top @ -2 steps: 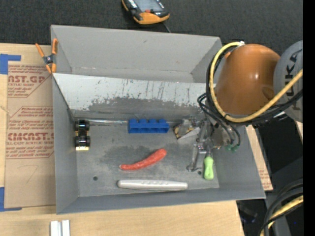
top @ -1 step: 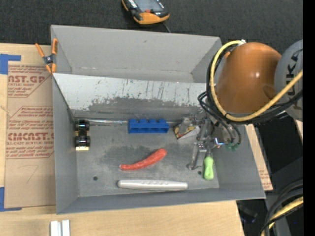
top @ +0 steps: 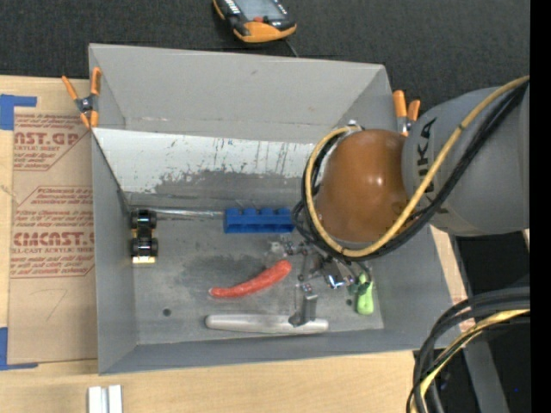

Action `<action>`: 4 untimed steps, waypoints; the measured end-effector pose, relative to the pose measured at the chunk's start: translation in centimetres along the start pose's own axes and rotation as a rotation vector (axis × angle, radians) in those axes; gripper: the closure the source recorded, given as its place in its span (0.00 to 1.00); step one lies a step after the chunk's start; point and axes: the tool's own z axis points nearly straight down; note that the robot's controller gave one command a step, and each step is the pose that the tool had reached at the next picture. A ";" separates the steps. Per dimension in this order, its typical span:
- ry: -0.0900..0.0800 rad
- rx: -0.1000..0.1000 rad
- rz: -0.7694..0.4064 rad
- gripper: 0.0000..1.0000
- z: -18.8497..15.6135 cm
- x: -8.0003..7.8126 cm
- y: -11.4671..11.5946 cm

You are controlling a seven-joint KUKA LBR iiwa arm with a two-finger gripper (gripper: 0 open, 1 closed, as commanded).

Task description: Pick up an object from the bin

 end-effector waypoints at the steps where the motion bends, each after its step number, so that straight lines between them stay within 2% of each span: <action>1: -0.006 0.002 -0.188 0.00 -1.2 -0.3 3.7; 2: 0.004 -0.001 -0.146 0.00 1.0 1.1 0.5; 3: -0.025 0.004 -0.291 0.00 7.6 0.6 0.8; 4: -0.010 0.001 -0.314 1.00 7.8 1.1 0.8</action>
Offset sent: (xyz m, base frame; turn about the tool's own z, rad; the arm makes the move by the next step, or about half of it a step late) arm -0.0114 0.0019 -0.0093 -0.1472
